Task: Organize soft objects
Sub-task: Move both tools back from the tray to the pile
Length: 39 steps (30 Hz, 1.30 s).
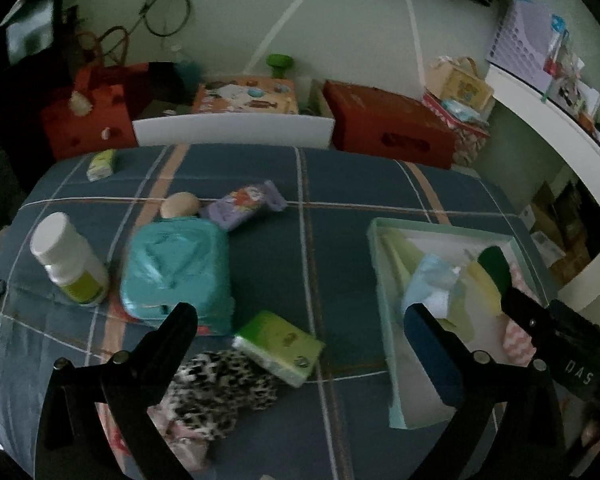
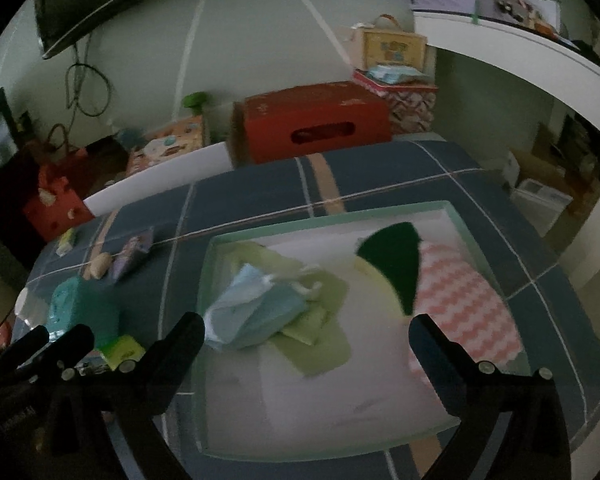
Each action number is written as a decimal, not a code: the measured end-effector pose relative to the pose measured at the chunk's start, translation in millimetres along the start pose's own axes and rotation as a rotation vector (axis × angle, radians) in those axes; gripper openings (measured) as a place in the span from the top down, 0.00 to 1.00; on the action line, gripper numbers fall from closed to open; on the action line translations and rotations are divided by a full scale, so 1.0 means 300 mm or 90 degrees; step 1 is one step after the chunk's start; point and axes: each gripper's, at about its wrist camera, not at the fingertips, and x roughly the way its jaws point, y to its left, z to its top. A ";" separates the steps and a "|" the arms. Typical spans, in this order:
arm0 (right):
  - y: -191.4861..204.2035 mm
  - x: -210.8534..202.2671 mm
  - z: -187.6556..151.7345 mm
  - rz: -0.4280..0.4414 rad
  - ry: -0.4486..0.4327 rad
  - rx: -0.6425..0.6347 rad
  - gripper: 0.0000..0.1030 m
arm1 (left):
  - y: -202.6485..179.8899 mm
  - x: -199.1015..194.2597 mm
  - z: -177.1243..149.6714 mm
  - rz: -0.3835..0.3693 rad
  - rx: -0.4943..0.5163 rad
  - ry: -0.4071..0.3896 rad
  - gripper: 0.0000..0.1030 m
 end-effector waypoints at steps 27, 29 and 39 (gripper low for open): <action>0.376 0.043 -0.191 0.173 0.086 -0.138 0.00 | 0.429 -0.097 -0.107 0.058 -0.195 -0.021 0.00; 0.408 0.048 -0.209 0.187 0.095 -0.151 0.00 | 0.447 -0.083 -0.130 0.064 -0.198 -0.003 0.00; 0.559 0.100 -0.295 0.238 0.140 -0.215 0.00 | 0.555 -0.010 -0.251 0.086 -0.245 0.095 0.00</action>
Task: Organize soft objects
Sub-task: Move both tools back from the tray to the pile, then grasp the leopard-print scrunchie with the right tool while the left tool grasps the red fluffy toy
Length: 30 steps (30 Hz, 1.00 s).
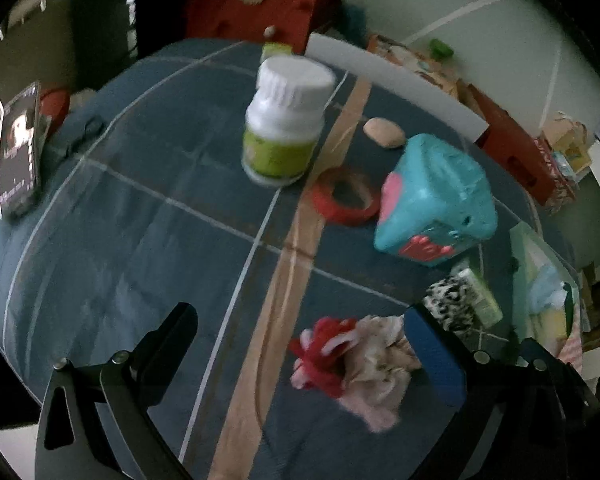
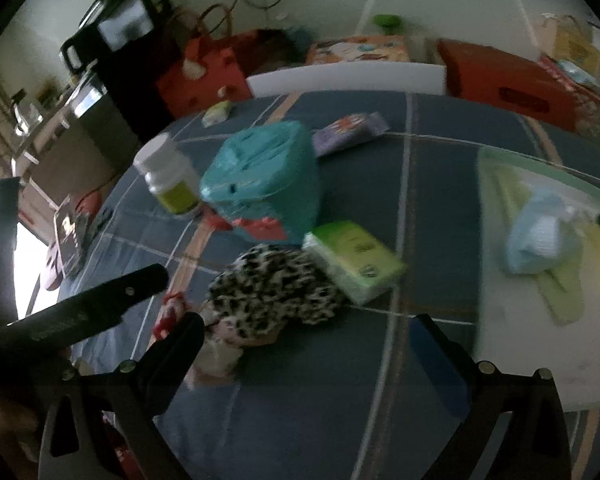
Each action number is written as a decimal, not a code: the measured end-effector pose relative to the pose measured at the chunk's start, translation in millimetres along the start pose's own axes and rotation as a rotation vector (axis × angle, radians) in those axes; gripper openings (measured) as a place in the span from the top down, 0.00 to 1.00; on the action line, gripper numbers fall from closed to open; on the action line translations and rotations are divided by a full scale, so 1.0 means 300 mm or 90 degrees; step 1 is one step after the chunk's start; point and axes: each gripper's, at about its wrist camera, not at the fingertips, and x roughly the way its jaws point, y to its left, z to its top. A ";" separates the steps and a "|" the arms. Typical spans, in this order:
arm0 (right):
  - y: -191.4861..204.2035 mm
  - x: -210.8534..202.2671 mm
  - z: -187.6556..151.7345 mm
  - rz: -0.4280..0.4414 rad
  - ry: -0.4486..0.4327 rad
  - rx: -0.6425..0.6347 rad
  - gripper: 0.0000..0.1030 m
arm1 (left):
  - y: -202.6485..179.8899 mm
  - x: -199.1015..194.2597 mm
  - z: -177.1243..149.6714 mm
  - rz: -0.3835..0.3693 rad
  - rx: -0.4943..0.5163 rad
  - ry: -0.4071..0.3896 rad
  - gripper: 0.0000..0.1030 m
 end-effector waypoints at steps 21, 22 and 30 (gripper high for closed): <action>0.104 0.129 0.006 -0.014 0.020 -0.078 0.09 | 0.037 0.066 -0.020 -0.041 -0.035 0.058 0.00; 0.103 0.128 0.008 -0.015 0.017 -0.078 0.10 | 0.036 0.067 -0.019 -0.040 -0.035 0.060 0.00; 0.048 0.107 0.027 -0.016 0.003 -0.037 0.22 | 0.036 0.085 -0.011 -0.045 -0.043 0.075 0.00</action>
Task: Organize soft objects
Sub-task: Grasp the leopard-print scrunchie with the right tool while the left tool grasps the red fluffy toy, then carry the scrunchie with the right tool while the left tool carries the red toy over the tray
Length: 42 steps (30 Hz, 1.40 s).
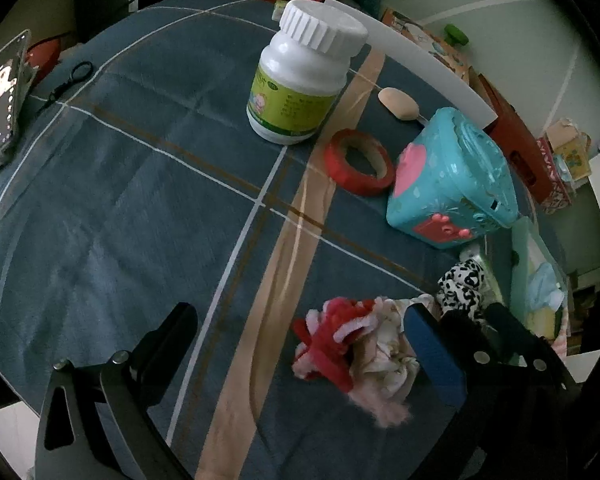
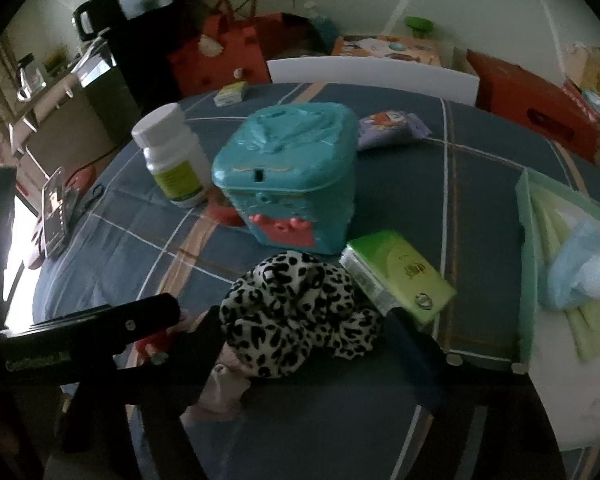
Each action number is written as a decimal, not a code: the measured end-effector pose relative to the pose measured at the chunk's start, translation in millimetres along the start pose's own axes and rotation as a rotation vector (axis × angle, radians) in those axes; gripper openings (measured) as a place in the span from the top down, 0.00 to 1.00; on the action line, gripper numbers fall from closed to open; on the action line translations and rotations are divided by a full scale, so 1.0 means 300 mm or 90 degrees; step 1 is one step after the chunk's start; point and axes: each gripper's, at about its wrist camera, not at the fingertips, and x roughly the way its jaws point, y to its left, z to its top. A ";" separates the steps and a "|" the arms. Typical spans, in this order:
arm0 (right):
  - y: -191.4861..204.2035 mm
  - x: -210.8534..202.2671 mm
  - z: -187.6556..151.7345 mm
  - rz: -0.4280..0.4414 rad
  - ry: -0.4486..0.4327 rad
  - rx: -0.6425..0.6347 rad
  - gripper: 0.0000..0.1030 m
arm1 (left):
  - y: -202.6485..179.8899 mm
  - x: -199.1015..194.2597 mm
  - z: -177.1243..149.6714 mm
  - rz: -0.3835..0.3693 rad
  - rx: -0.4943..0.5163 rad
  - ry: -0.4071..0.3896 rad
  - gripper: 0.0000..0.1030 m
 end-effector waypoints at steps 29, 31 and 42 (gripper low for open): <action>-0.109 -0.045 -0.006 0.003 0.007 0.072 0.61 | -0.056 0.061 -0.006 -0.070 0.029 0.050 0.65; -0.108 -0.046 -0.006 0.004 0.006 0.073 0.61 | -0.057 0.054 -0.002 -0.075 0.030 0.042 0.66; -0.100 -0.088 -0.002 0.033 -0.016 0.073 0.79 | 0.004 -0.015 0.017 -0.071 -0.008 -0.012 0.66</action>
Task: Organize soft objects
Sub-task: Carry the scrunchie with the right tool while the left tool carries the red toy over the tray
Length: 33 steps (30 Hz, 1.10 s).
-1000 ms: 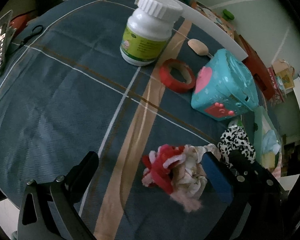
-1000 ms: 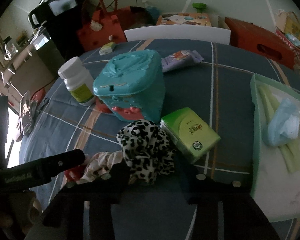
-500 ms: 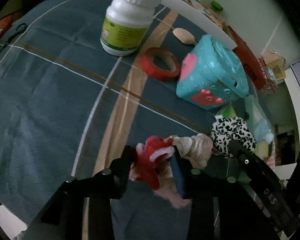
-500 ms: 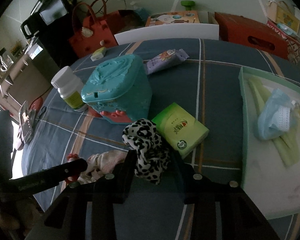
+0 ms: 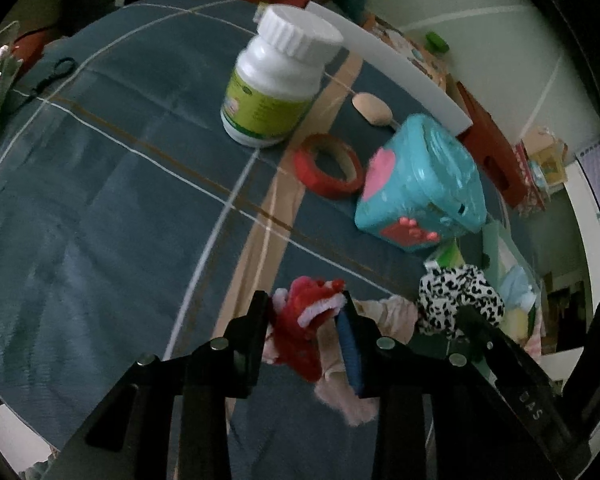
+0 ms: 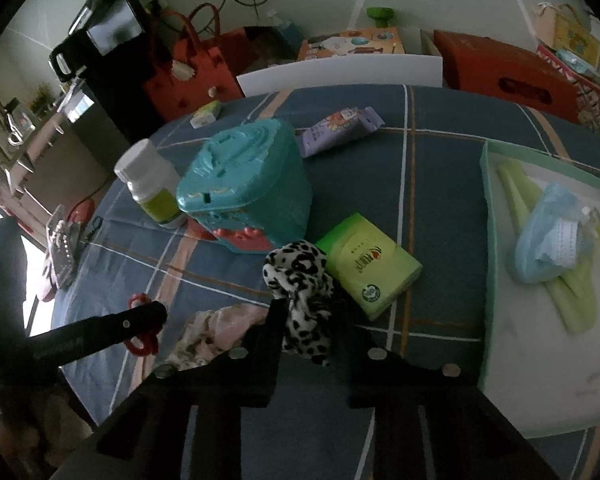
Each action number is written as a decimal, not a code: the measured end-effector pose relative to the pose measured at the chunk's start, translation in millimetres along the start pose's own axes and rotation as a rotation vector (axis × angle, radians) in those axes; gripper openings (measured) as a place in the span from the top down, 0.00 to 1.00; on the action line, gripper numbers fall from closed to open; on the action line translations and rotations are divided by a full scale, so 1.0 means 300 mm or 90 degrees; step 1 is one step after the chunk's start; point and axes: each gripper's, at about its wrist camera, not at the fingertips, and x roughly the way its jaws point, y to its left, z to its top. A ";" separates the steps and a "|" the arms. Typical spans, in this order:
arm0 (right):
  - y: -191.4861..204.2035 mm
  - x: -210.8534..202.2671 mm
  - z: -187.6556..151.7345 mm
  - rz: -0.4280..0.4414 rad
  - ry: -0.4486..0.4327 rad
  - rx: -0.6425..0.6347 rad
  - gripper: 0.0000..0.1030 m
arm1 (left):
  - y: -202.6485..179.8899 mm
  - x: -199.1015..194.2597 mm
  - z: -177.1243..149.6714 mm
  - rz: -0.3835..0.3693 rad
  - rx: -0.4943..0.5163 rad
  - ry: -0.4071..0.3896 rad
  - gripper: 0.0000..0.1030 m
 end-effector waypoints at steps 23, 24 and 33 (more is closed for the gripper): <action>-0.032 -0.280 0.042 0.097 -0.180 0.039 0.82 | -0.037 -0.132 0.006 0.012 0.001 -0.082 0.66; -0.040 -0.289 0.043 0.097 -0.186 0.042 0.82 | -0.050 -0.139 0.007 0.012 0.006 -0.084 0.66; -0.182 -0.391 0.046 0.049 -0.247 0.109 0.82 | -0.212 -0.174 0.011 0.015 0.074 -0.088 0.66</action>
